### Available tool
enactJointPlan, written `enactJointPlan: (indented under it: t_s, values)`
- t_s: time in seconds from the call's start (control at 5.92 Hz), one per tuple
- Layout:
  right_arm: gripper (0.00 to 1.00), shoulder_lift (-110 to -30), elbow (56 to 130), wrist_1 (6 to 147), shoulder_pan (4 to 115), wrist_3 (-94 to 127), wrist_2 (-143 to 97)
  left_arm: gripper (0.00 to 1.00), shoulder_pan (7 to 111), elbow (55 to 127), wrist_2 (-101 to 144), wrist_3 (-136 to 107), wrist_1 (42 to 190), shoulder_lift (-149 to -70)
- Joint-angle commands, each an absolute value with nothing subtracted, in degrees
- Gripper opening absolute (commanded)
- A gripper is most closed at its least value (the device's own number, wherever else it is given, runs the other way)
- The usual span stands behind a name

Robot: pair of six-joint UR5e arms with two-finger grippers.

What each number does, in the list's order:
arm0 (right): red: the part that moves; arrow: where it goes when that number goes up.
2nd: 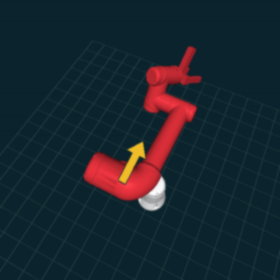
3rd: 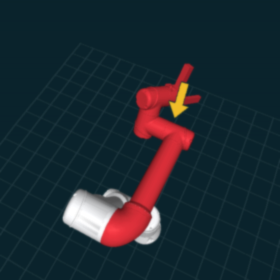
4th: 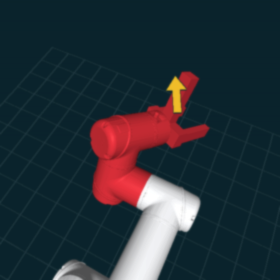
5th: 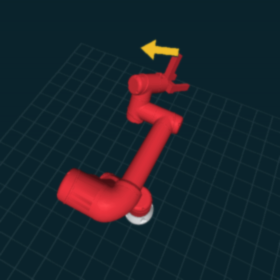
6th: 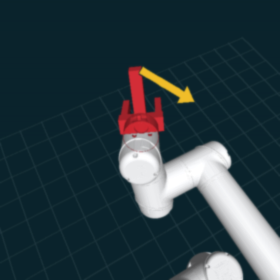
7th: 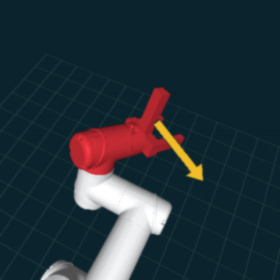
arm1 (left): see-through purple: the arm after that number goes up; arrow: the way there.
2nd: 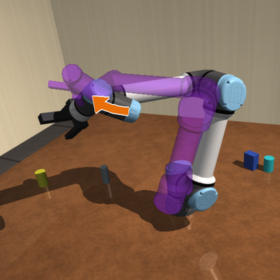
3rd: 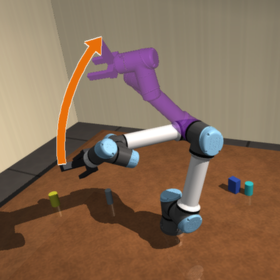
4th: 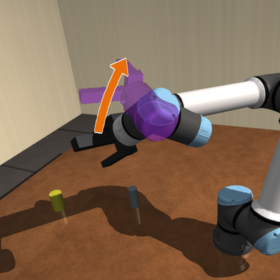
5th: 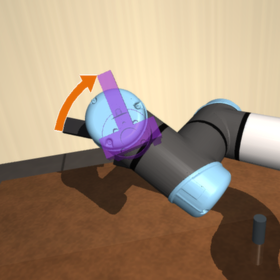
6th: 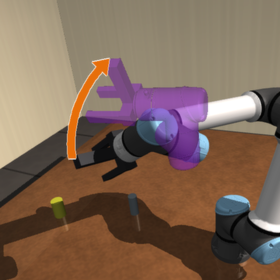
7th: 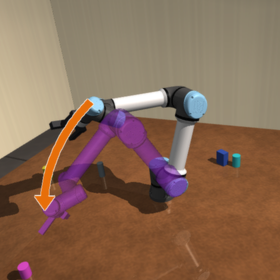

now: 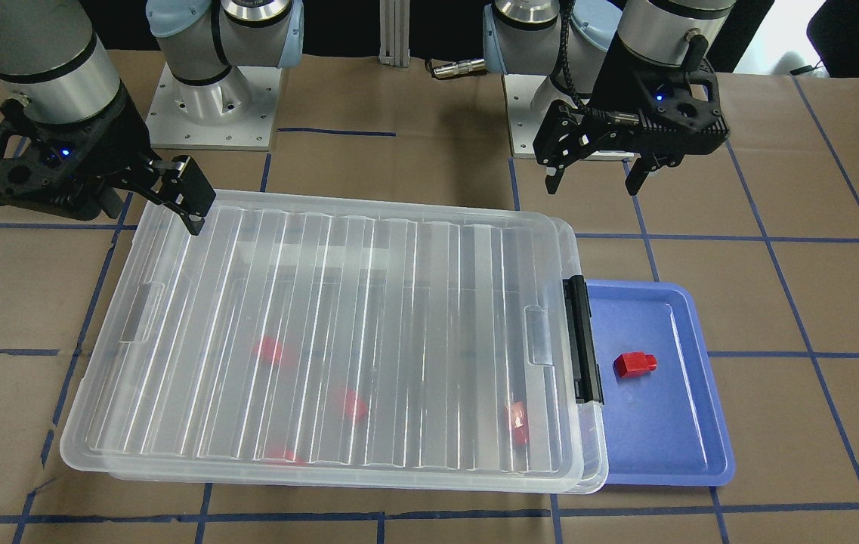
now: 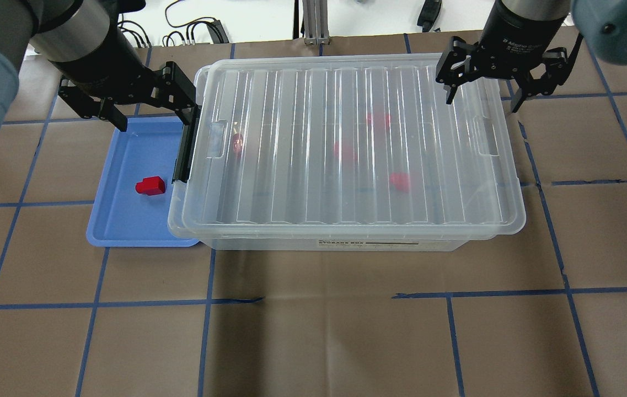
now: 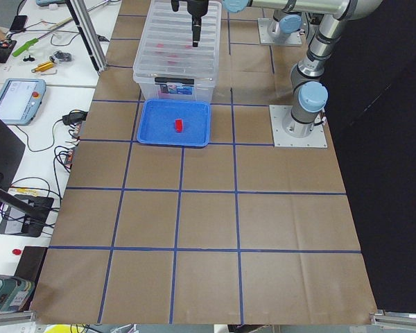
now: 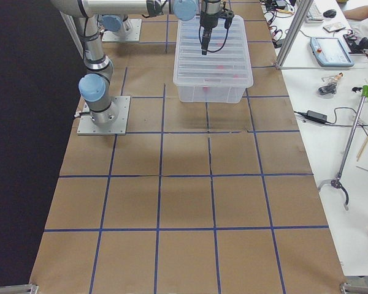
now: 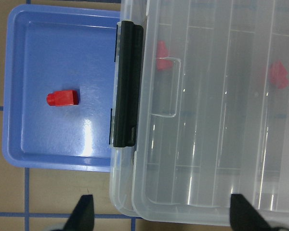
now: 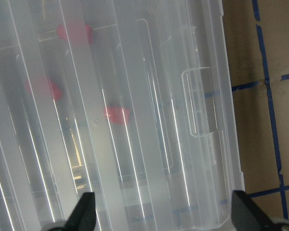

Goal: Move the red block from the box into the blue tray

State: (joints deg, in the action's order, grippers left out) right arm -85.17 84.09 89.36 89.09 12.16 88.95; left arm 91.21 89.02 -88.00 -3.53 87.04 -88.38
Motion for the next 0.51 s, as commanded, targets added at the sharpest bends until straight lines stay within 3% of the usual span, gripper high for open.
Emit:
enactJointPlan:
  t_s: [0.0, 0.34]
  values:
    - [1.00, -85.60, 83.85, 89.12, 88.51, 12.13, 88.68, 0.98, 90.97, 88.68, -88.06, -3.08, 87.10, -88.68]
    - [1.00, -85.69, 84.37, 89.03, 88.59, 12.13, 90.25, 0.98, 90.97, 88.68, -88.24, -3.16, 87.54, -89.12]
